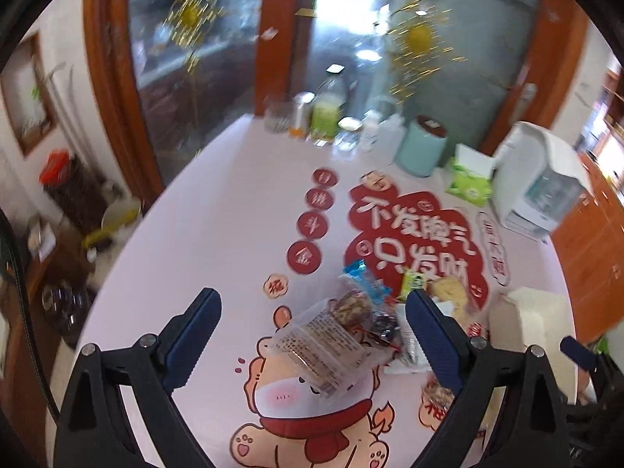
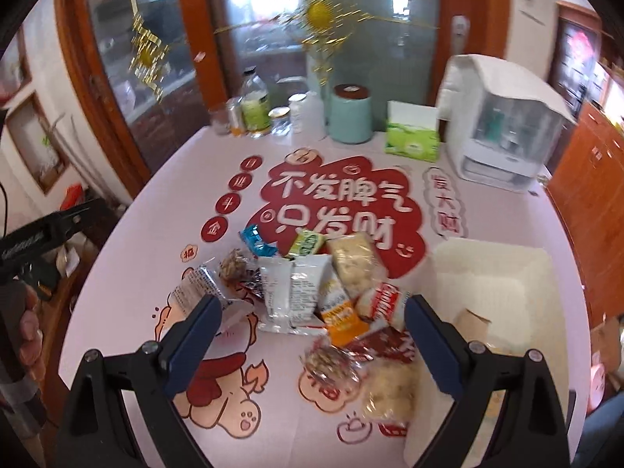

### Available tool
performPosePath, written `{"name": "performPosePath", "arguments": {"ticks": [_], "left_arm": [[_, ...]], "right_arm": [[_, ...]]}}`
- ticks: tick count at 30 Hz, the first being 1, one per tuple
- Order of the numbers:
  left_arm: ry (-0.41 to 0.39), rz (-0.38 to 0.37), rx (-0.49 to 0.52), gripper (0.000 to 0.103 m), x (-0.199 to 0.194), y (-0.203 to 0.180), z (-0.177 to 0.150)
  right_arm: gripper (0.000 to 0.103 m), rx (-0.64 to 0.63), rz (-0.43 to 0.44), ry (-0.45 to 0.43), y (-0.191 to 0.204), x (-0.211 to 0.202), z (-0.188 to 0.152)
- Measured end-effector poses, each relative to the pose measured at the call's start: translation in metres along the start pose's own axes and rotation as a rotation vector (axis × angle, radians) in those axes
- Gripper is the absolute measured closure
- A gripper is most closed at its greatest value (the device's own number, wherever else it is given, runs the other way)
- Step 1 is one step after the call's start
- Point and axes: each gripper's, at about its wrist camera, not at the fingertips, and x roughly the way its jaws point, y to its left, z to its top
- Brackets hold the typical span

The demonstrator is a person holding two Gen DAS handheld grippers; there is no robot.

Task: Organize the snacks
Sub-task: 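Grasp the clear printed snack bag with the left tool while the right tool grasps the white-grey bag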

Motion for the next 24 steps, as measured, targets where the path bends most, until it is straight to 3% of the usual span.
{"name": "performPosePath", "arguments": {"ticks": [12,16,24], "left_arm": [[0.28,0.107,-0.147,0.008,0.134,0.01,-0.045],[0.357,0.125,-0.192,0.008,0.161,0.008,-0.056],[0.335,0.207,-0.232,0.008,0.166,-0.007,-0.067]], "right_arm": [[0.011,-0.044,0.019,0.196,0.026,0.13,-0.002],[0.013,-0.035,0.011,0.253,0.024,0.16,-0.01],[0.014,-0.034,0.022,0.307,0.022,0.19,-0.02]]}}
